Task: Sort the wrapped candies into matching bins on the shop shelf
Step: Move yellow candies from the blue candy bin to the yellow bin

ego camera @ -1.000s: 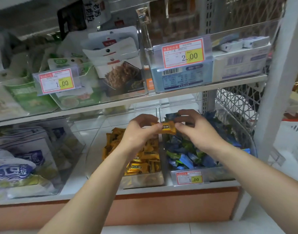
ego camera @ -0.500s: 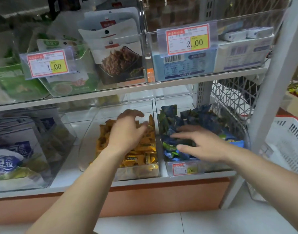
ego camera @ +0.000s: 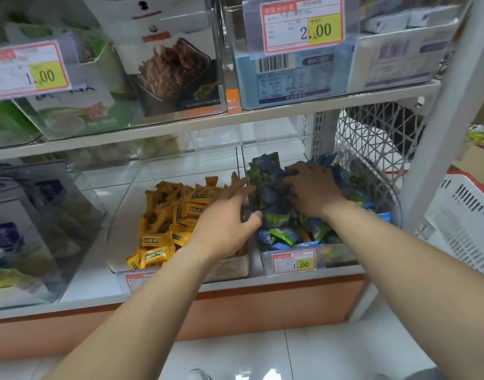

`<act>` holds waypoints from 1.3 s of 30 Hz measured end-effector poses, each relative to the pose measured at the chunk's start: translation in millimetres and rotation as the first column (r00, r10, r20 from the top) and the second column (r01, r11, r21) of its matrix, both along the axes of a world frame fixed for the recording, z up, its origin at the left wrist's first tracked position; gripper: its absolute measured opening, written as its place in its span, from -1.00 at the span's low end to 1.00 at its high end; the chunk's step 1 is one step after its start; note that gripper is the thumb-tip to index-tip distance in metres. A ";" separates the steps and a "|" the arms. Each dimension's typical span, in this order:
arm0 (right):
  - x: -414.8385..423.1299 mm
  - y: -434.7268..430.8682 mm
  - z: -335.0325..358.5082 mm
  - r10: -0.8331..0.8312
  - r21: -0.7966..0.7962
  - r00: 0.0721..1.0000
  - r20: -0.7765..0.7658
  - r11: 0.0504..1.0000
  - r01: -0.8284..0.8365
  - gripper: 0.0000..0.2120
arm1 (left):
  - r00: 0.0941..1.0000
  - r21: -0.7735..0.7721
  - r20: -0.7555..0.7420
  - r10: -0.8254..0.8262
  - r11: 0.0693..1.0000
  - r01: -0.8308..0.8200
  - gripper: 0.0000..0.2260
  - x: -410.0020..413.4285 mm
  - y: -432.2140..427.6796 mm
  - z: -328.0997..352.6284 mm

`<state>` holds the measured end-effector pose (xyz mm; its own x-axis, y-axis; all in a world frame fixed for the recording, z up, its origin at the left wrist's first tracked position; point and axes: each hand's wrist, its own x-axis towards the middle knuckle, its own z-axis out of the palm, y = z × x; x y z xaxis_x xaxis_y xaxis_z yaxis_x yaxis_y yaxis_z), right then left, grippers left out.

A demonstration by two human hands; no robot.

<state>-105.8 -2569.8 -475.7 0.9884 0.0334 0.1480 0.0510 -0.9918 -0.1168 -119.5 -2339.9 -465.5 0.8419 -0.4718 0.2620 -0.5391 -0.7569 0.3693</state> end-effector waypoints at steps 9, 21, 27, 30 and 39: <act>-49.3 0.2 35.4 0.148 0.302 0.984 -0.097 0.946 -0.113 -0.88 | 1.000 -0.043 0.010 -0.023 0.999 0.024 -0.48 4.9 1.8 -2.6; -45.6 -10.2 18.9 0.000 -0.042 0.822 -0.570 0.999 -0.029 -0.65 | 0.999 -0.039 -0.007 -0.041 0.998 0.041 -0.48 6.0 2.2 -2.4; -41.7 -11.7 9.7 0.034 0.123 0.763 -0.645 0.991 0.059 -0.46 | 0.999 -0.049 -0.004 -0.052 0.997 0.052 -0.49 8.7 2.9 -4.3; -42.5 -10.3 2.4 0.047 0.205 0.754 -0.655 0.972 0.117 -0.44 | 0.999 -0.054 -0.008 -0.049 0.997 0.049 -0.48 9.8 2.7 -3.8; -41.6 2.4 -14.0 0.105 0.405 0.852 -0.513 0.905 0.132 -0.70 | 1.000 -0.052 -0.016 -0.024 0.998 0.023 -0.50 8.3 0.6 -2.9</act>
<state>-147.4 -2567.5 -489.7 0.9213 0.0729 -0.3819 -0.1472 -0.8437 -0.5162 -111.2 -2339.3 -468.4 0.8352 -0.4779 0.2722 -0.5500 -0.7237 0.4169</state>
